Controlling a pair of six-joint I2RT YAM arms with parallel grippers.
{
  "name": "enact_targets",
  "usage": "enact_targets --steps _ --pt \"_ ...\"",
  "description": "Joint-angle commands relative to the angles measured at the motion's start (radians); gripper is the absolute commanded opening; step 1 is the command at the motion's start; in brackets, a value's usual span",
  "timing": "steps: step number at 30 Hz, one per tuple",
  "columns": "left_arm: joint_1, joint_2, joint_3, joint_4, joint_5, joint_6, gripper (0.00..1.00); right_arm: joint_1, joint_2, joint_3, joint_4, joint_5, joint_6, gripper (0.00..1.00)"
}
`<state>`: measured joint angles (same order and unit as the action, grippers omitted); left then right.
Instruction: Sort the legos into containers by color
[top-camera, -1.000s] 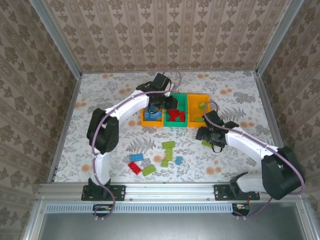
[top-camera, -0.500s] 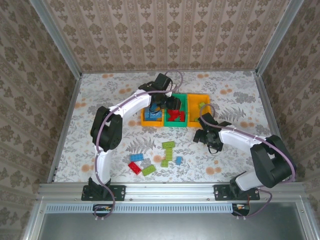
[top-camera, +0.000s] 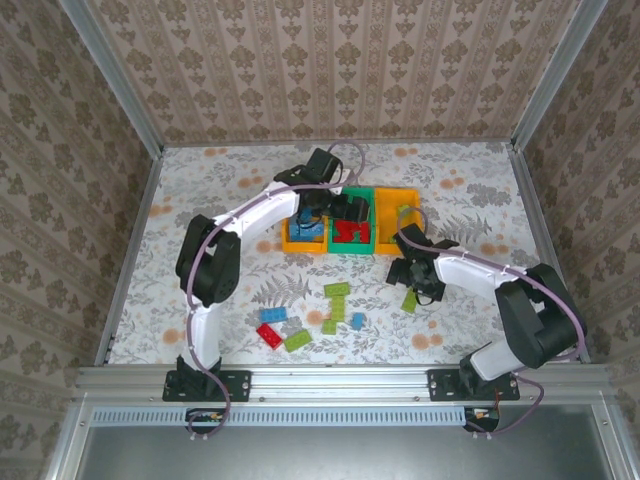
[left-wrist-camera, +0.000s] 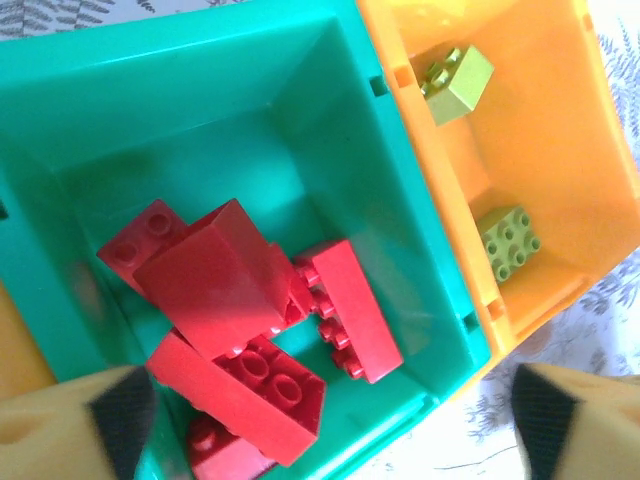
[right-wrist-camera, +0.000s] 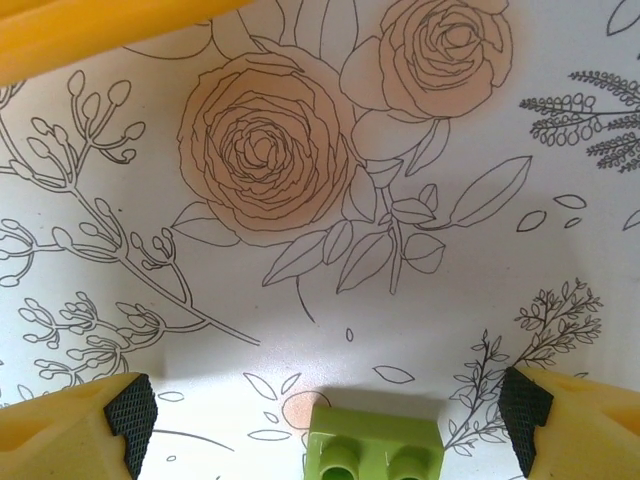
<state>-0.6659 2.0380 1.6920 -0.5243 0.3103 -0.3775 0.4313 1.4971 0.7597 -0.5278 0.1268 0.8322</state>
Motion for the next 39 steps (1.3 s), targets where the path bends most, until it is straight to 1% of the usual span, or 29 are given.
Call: enact_targets --steps 1,8,9,13,16,19,21,24,27,30,34,39 --pt "0.005 -0.080 -0.041 0.002 -0.012 0.014 1.00 0.004 -0.010 0.012 -0.065 0.010 -0.005 0.92" --pt "0.001 -0.137 -0.094 0.032 -0.015 0.016 1.00 0.026 -0.100 -0.056 -0.107 -0.023 0.055 0.88" --pt "0.000 -0.146 -0.103 0.036 -0.021 0.020 1.00 0.035 -0.136 -0.064 -0.119 -0.029 0.062 0.87" --pt "-0.001 -0.184 -0.135 0.057 -0.032 0.030 1.00 0.056 -0.139 -0.082 -0.131 -0.055 0.085 0.83" --pt "0.000 -0.217 -0.163 0.069 -0.047 0.041 1.00 0.068 -0.114 -0.092 -0.116 -0.079 0.097 0.78" --pt "0.000 -0.256 -0.199 0.078 -0.075 0.051 1.00 0.075 -0.049 -0.092 -0.105 -0.083 0.094 0.71" --pt "0.002 -0.288 -0.233 0.089 -0.091 0.058 1.00 0.076 -0.020 -0.083 -0.102 -0.068 0.078 0.61" --pt "0.007 -0.337 -0.296 0.105 -0.108 0.065 1.00 0.073 0.013 -0.034 -0.110 -0.060 0.050 0.47" --pt "0.014 -0.394 -0.365 0.104 -0.144 0.072 1.00 0.075 0.000 0.022 -0.128 -0.035 0.027 0.35" --pt "0.023 -0.454 -0.444 0.098 -0.179 0.071 1.00 0.072 -0.045 0.095 -0.170 0.021 -0.004 0.35" --pt "0.025 -0.512 -0.539 0.078 -0.207 0.073 1.00 0.051 -0.065 0.224 -0.214 0.073 -0.071 0.34" --pt "0.025 -0.550 -0.644 0.065 -0.217 0.049 1.00 -0.007 0.009 0.379 -0.217 0.085 -0.174 0.34"
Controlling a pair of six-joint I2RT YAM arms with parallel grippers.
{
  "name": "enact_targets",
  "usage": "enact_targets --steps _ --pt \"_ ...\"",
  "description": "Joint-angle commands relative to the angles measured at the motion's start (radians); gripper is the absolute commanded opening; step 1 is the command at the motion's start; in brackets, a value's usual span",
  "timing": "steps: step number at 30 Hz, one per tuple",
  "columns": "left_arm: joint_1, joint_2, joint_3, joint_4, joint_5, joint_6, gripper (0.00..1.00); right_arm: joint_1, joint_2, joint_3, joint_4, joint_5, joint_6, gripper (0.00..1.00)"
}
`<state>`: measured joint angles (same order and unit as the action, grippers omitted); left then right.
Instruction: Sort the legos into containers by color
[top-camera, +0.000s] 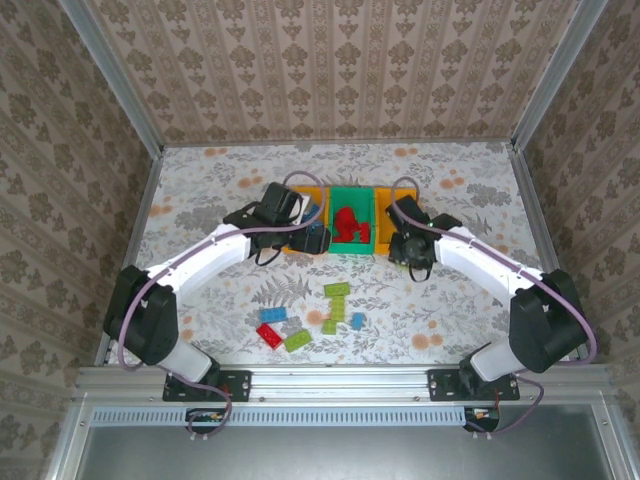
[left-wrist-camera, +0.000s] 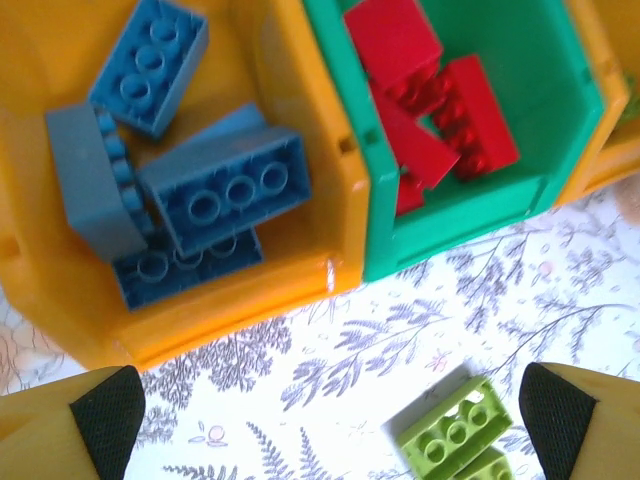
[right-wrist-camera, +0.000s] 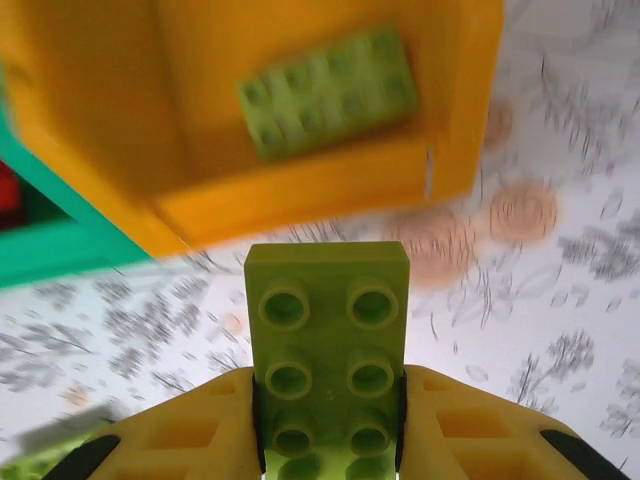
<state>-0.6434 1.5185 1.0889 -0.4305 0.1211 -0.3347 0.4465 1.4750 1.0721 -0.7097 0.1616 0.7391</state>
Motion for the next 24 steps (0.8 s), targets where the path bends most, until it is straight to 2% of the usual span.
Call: enact_targets --steps 1,7,13,18,24 --pt "0.002 -0.039 -0.059 -0.033 -0.038 -0.001 1.00 -0.032 0.056 0.102 -0.033 0.060 -0.107 0.34" --pt "0.007 -0.105 -0.147 -0.102 -0.105 -0.079 1.00 -0.079 0.256 0.300 -0.044 0.097 -0.224 0.33" --pt "0.008 -0.170 -0.234 -0.177 -0.120 -0.202 1.00 -0.109 0.400 0.402 -0.044 0.113 -0.268 0.38" --pt "0.008 -0.218 -0.316 -0.197 -0.103 -0.262 1.00 -0.116 0.458 0.431 -0.041 0.101 -0.278 0.43" --pt "0.008 -0.274 -0.376 -0.283 -0.105 -0.342 1.00 -0.116 0.454 0.429 -0.027 0.086 -0.280 0.51"
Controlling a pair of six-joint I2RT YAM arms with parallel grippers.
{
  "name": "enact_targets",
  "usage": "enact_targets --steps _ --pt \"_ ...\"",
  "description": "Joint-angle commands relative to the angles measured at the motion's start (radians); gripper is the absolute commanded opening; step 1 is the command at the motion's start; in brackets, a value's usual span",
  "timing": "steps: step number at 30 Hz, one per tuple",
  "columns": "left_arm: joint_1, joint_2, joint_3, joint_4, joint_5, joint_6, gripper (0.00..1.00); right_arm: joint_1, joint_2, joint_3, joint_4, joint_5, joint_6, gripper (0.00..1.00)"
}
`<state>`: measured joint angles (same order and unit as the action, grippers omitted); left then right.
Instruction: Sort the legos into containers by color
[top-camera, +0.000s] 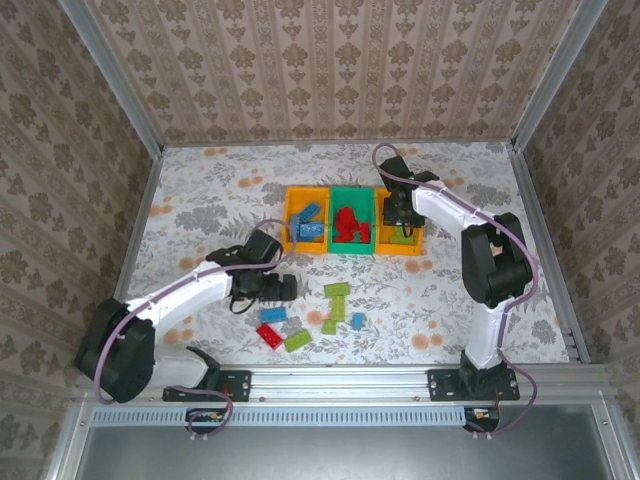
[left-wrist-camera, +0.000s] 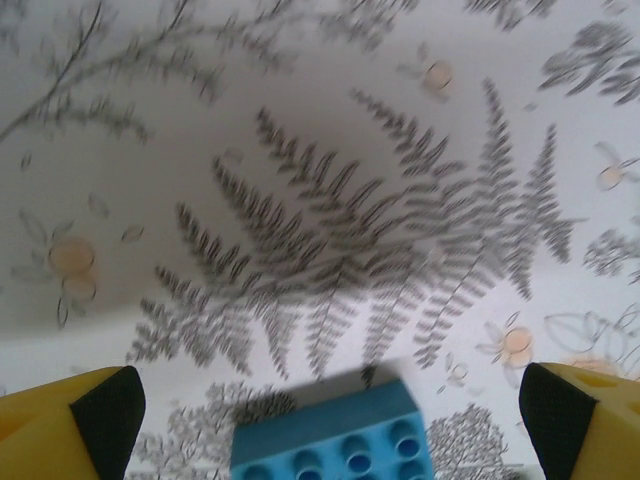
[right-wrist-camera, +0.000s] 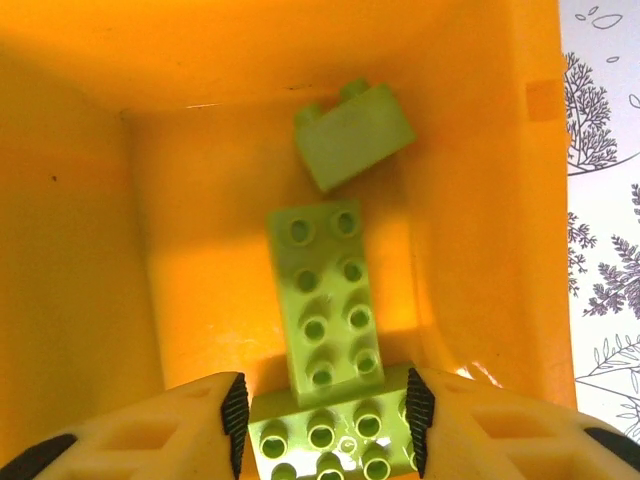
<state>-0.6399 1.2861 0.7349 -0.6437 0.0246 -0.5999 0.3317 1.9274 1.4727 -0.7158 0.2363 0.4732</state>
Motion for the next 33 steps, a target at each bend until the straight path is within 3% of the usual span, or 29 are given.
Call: enact_targets --steps 1,14,33 --pt "0.004 -0.052 -0.031 -0.069 0.000 -0.089 1.00 -0.002 0.002 0.028 -0.018 0.008 -0.015 0.51" --pt "-0.042 -0.030 -0.074 -0.022 0.061 -0.235 1.00 0.007 -0.109 -0.045 0.038 -0.043 -0.011 0.69" --pt "-0.082 0.130 -0.030 -0.012 0.061 -0.256 0.86 0.010 -0.219 -0.166 0.078 -0.051 0.009 0.73"
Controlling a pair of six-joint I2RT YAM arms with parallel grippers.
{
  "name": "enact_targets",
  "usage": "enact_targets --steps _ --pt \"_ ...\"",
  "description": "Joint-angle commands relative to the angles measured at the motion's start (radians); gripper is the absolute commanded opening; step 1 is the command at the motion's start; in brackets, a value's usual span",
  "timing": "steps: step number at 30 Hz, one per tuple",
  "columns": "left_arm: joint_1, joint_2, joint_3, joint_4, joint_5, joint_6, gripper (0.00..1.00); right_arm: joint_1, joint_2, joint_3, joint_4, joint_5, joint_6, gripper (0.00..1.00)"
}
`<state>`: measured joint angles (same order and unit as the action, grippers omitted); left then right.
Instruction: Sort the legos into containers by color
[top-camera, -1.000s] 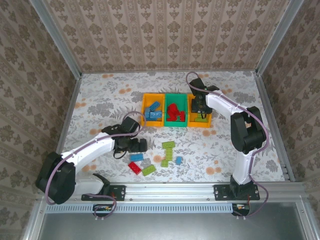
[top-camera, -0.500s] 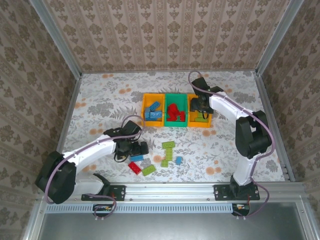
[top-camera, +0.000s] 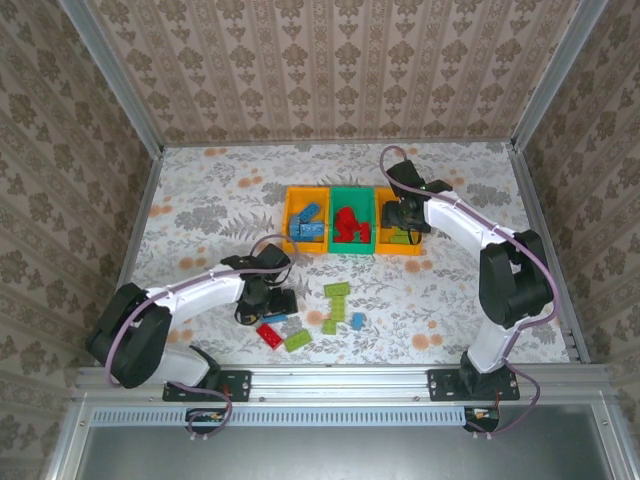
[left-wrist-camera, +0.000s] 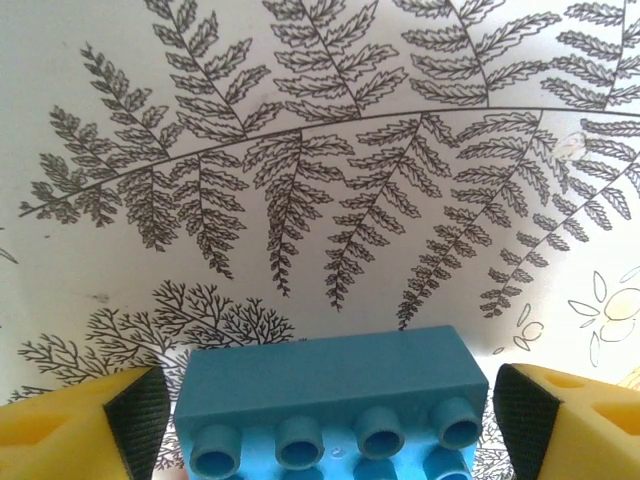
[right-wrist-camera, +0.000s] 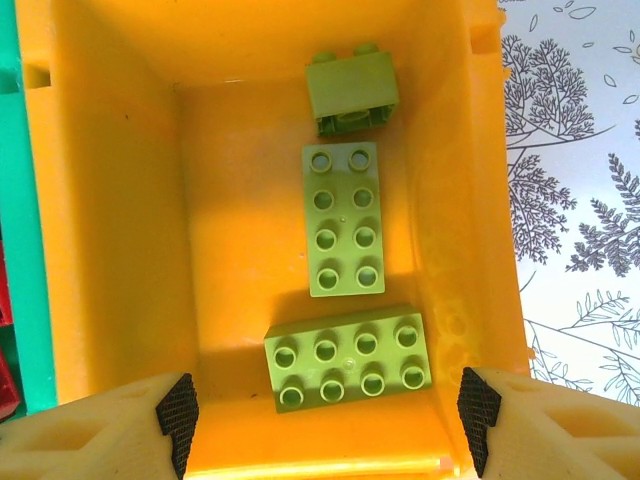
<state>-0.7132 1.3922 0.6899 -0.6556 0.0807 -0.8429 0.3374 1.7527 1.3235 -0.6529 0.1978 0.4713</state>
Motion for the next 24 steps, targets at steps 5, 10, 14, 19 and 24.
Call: enact_targets --steps 5,10,14,19,24 --pt "-0.011 0.043 0.021 0.012 0.003 -0.006 0.72 0.011 -0.070 -0.033 0.008 -0.010 0.009 0.73" --pt "-0.010 0.058 0.042 0.013 -0.001 0.011 0.54 0.042 -0.108 -0.061 -0.004 0.003 0.015 0.73" --pt "-0.004 0.067 0.057 0.007 -0.017 0.028 0.51 0.074 -0.149 -0.099 -0.007 0.006 0.031 0.73" --pt "0.028 0.051 0.119 -0.020 -0.036 0.078 0.51 0.128 -0.208 -0.173 -0.008 -0.008 0.047 0.73" --pt "0.078 0.050 0.275 -0.049 -0.057 0.177 0.51 0.219 -0.278 -0.298 0.019 -0.056 0.063 0.74"
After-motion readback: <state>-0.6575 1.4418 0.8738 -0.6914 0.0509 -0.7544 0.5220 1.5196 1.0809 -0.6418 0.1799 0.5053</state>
